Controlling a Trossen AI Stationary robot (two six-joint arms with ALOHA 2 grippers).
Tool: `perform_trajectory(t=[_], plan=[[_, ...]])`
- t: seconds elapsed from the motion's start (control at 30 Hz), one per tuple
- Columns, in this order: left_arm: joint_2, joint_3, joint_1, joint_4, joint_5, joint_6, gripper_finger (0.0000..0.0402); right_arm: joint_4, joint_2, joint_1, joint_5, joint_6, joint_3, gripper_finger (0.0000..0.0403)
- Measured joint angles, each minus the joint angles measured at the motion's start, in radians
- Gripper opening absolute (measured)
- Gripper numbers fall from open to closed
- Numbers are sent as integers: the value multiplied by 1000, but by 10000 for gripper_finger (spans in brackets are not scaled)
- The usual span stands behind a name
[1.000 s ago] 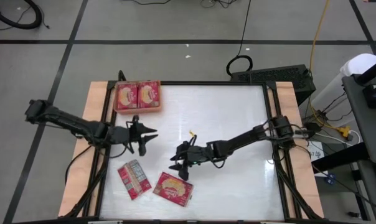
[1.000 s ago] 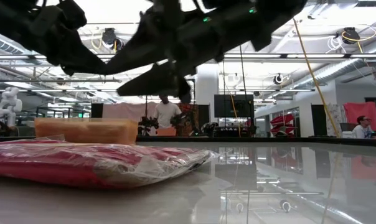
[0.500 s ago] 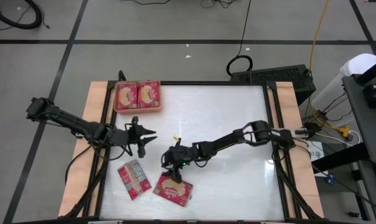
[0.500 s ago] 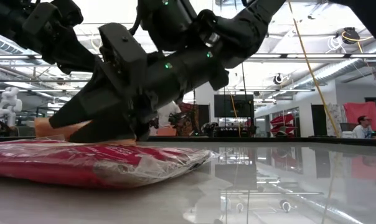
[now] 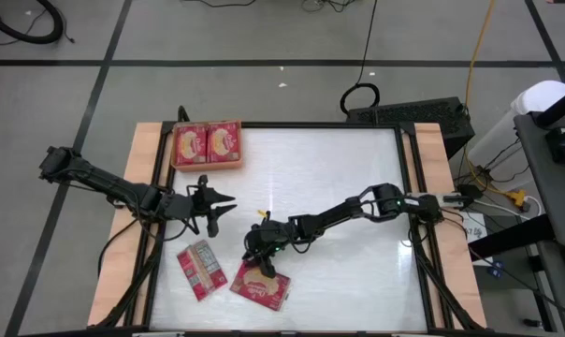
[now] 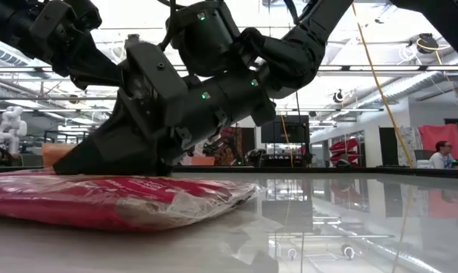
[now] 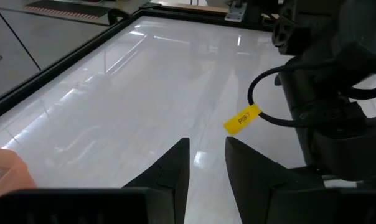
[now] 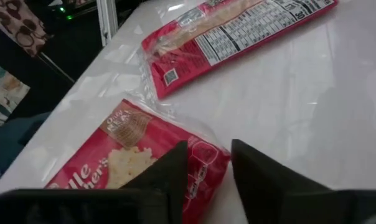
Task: Sort popcorn bags into baskets
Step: Put the red popcorn bag into the orange bin
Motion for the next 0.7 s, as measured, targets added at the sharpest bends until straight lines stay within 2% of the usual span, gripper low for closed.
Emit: perform_trajectory(t=[0.2,0.27,0.43,0.6,0.7], plan=[[0,0,0,0,0,-22,106,-20,-5,-8,-35,-63,-1,11],[0,0,0,1,0,-26,106,-40,-14,-16,-44,-75,-2,11],[0,0,0,13,0,-69,106,-230,-130,-40,-44,-183,-23,2],[1,1,-13,24,2,-94,107,-399,-287,-46,97,-295,-78,1],[1,1,-15,31,7,-95,109,-403,-394,-46,207,-337,-141,1]])
